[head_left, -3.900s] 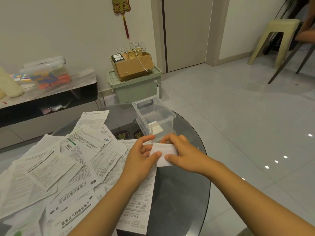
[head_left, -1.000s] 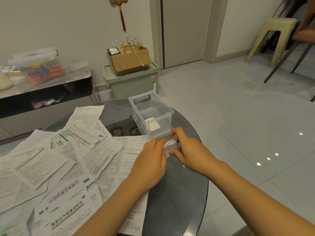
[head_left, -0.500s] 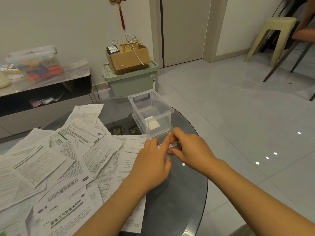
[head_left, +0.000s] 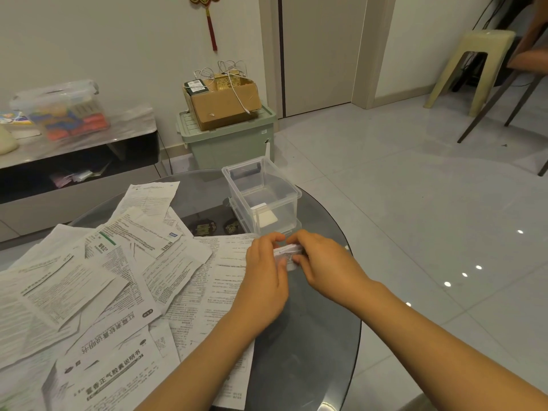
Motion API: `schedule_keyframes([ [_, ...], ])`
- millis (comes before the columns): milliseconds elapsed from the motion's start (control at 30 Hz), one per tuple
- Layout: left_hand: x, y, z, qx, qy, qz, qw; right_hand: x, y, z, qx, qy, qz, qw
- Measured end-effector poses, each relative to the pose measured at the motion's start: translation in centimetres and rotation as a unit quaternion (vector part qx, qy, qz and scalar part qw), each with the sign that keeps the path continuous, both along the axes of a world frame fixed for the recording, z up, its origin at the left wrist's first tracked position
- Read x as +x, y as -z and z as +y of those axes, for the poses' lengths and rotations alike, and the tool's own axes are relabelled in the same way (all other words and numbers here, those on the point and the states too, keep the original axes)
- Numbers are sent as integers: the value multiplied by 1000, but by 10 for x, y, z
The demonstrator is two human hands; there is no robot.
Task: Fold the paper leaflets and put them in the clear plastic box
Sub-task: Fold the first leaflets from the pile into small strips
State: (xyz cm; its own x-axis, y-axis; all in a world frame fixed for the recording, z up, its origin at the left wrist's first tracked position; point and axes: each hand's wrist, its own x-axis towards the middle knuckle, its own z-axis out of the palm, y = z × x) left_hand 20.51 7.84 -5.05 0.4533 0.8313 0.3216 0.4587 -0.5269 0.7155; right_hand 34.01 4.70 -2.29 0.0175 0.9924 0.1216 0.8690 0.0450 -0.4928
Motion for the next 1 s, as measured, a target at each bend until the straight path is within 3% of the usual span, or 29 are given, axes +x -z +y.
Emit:
schedule_keyframes([
  [100, -2, 7, 3, 57, 9, 80, 995, -1, 1, 1, 7, 17, -57, 998],
  [233, -2, 8, 3, 89, 0, 150, 985, 0, 1, 2, 14, 8, -67, 998],
  [434, -9, -7, 9, 39, -10, 39, 998, -5, -7, 0, 102, -26, -60, 993],
  [567, -13, -26, 13, 10, -15, 29, 999, -11, -14, 0, 155, -18, -51, 986],
  [734, -23, -43, 13, 25, -30, 51, 998, -20, -34, -3, 130, -8, -52, 990],
  [834, -24, -60, 10, 4, -37, 26, 999, -18, -52, -4, 95, 9, -89, 992],
  [1000, -24, -91, 26, 11, -44, -23, 999, -16, -86, 8, 77, 34, -64, 994],
])
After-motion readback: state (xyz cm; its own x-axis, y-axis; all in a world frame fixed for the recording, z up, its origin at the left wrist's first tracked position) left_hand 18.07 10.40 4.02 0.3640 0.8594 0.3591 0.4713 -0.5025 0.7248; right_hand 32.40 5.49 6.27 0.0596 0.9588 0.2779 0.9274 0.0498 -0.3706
